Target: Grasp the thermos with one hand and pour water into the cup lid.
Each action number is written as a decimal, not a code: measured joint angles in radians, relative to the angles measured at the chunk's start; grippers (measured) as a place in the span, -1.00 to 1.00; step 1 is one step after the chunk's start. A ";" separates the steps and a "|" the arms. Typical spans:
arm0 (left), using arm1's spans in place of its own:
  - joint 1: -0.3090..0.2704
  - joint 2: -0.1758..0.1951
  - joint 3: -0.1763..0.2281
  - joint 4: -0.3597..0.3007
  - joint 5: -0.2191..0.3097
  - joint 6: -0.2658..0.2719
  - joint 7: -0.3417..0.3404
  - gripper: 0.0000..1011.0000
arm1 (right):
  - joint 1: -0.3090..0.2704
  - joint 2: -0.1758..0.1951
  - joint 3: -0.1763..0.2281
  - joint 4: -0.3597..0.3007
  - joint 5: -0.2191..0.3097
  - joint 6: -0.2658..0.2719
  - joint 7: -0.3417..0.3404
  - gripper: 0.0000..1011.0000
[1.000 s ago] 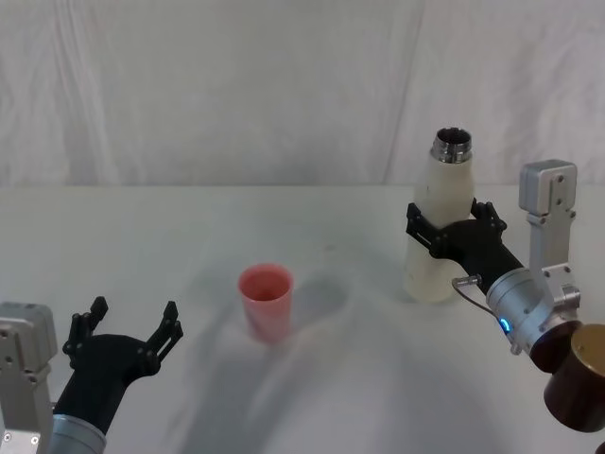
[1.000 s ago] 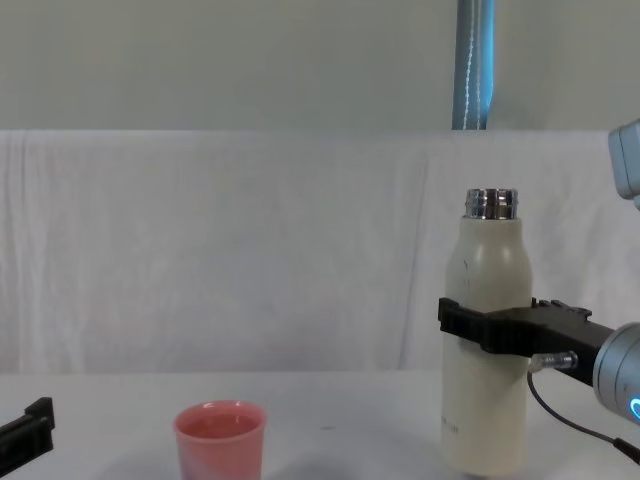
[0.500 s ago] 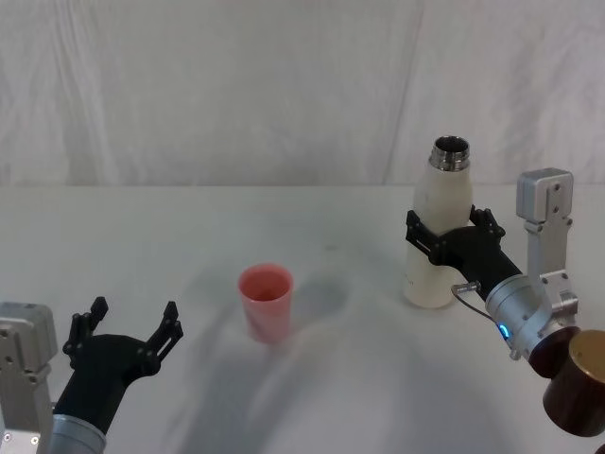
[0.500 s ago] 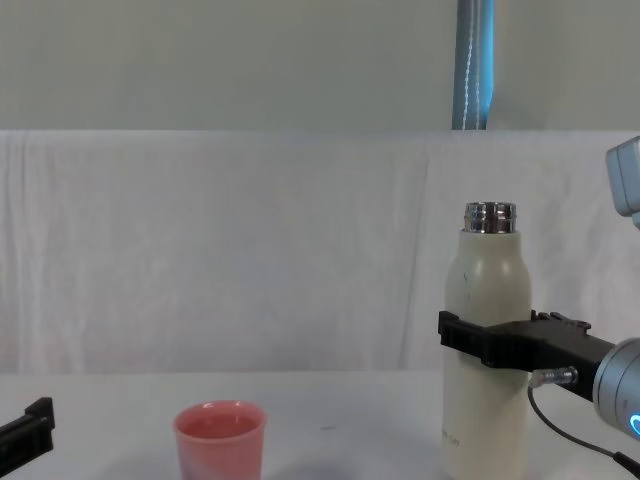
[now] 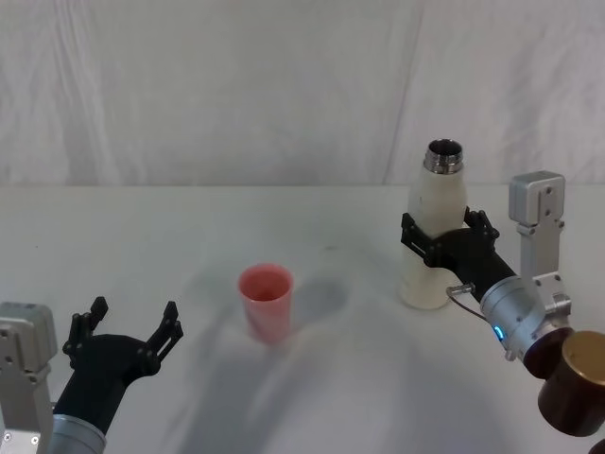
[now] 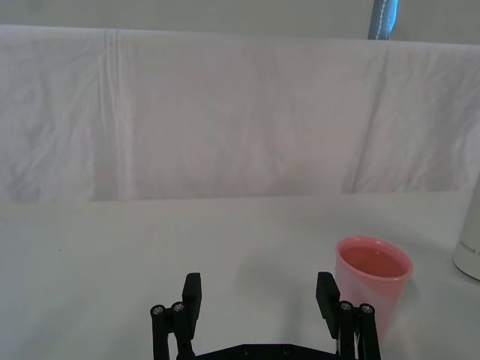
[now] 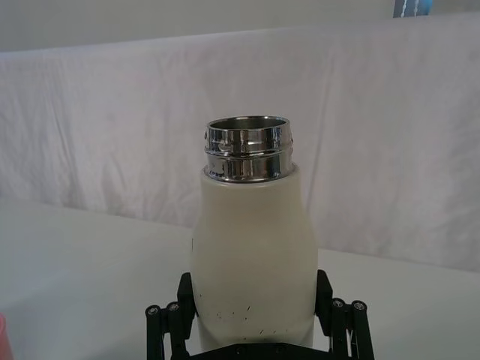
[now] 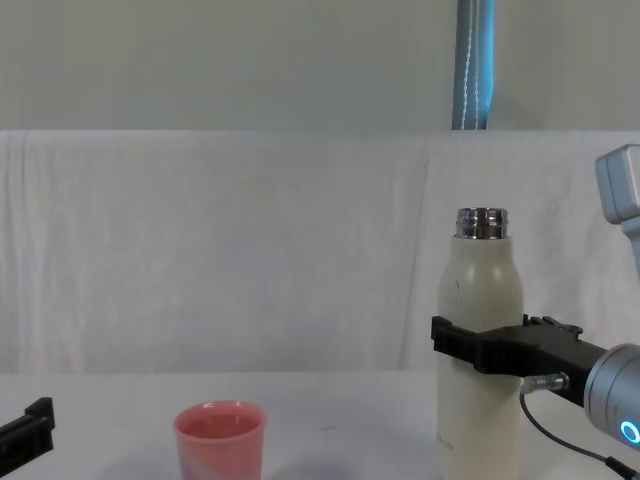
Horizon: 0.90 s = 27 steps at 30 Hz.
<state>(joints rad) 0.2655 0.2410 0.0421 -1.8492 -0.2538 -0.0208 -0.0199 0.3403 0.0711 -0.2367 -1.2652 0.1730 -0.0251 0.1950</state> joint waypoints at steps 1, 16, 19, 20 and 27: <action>0.000 0.000 0.000 0.000 0.000 0.000 0.000 0.98 | 0.001 0.000 0.000 0.001 -0.001 -0.001 0.000 0.89; 0.000 0.000 0.000 0.000 0.000 0.000 0.000 0.98 | 0.013 -0.004 -0.005 0.022 -0.009 -0.012 0.003 0.89; 0.000 0.000 0.000 0.000 0.000 0.000 0.000 0.98 | 0.014 -0.004 -0.006 0.023 -0.010 -0.012 0.003 0.89; 0.000 0.000 0.000 0.000 0.000 0.000 0.000 0.98 | 0.014 -0.004 -0.007 0.023 -0.011 -0.012 0.004 0.89; 0.000 0.000 0.000 0.000 0.000 0.000 0.000 0.98 | 0.015 -0.003 -0.008 0.024 -0.013 -0.013 0.005 0.89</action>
<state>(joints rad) 0.2655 0.2410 0.0421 -1.8492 -0.2539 -0.0208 -0.0199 0.3549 0.0680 -0.2445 -1.2414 0.1602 -0.0379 0.2002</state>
